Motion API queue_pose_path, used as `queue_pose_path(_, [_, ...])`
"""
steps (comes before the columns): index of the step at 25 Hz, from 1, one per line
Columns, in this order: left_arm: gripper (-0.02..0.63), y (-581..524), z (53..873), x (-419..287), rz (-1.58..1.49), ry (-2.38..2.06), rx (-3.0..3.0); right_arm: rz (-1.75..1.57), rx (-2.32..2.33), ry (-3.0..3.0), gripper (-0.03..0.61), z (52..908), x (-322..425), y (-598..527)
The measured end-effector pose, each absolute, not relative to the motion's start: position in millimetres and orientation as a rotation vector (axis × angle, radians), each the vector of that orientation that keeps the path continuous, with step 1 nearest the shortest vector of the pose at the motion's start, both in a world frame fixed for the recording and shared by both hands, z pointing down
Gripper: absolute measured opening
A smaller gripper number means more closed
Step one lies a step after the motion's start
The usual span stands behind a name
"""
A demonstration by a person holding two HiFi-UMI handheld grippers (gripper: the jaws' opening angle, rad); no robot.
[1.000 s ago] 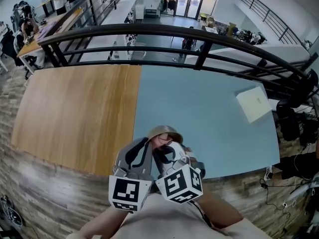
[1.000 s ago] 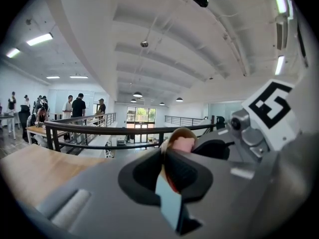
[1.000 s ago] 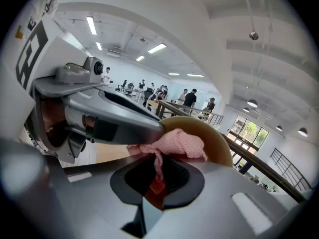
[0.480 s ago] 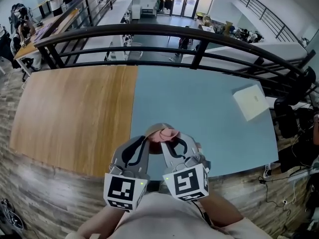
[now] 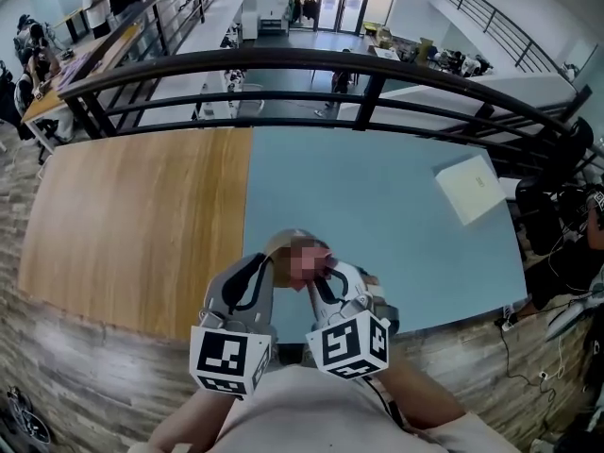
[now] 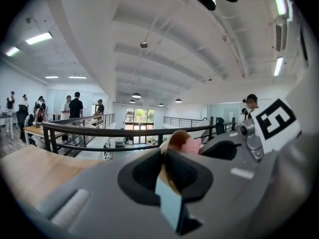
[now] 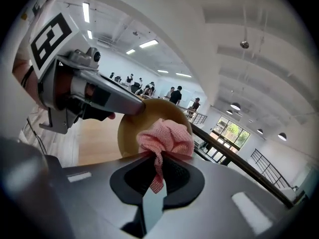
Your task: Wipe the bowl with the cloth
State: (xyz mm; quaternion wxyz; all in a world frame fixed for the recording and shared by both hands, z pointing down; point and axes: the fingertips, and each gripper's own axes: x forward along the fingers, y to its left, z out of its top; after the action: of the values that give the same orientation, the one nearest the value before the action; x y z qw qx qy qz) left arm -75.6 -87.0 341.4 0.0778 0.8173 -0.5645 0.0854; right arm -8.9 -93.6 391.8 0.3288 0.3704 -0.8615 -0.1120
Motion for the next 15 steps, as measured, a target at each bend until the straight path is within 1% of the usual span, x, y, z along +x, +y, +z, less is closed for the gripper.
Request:
queue_pose_path(8, [0.021,-78.7,347.8,-60.8,0.318,-1.681,2.462,-0.321,0.796,-2.254,0.025,406.4,-33.9,-66.6])
queue_pose_path(15, [0.020,-72.4,352.0,-61.1,0.389,-1.692,2.457,-0.283,0.772,-2.330,0.025,398.2,-47.5,-61.6])
